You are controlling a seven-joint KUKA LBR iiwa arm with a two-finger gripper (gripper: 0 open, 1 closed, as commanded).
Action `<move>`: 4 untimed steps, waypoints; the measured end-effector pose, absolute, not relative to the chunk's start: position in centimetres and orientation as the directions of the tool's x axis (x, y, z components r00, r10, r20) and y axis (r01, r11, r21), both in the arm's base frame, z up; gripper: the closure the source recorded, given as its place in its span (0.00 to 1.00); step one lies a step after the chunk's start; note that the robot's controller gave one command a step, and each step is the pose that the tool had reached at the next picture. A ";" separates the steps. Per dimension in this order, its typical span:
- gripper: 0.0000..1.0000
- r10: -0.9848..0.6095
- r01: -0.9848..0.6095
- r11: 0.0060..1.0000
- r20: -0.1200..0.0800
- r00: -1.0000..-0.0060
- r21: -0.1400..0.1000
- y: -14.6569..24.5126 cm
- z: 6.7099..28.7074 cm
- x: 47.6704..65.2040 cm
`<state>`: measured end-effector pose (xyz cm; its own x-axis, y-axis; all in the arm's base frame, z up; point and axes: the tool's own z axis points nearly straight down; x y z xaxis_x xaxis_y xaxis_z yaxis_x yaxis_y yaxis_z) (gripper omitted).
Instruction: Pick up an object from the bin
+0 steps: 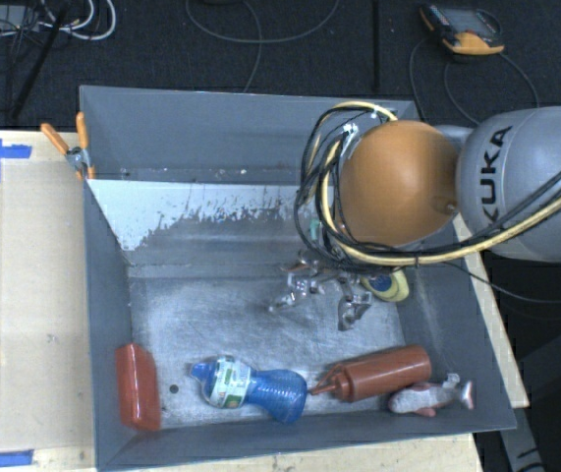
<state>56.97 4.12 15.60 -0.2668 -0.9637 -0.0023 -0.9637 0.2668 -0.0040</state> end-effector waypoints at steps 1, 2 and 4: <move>0.00 -0.975 -0.975 0.224 -0.001 -0.224 0.004 3.5 14.8 53.7; 0.00 -0.975 -0.975 0.224 0.000 -0.224 0.007 0.8 12.9 52.9; 1.00 -0.846 -0.846 0.533 0.001 -0.533 0.003 2.9 8.6 54.8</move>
Offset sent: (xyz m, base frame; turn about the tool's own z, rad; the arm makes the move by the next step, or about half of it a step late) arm 0.0228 -0.0785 -0.0646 -0.0309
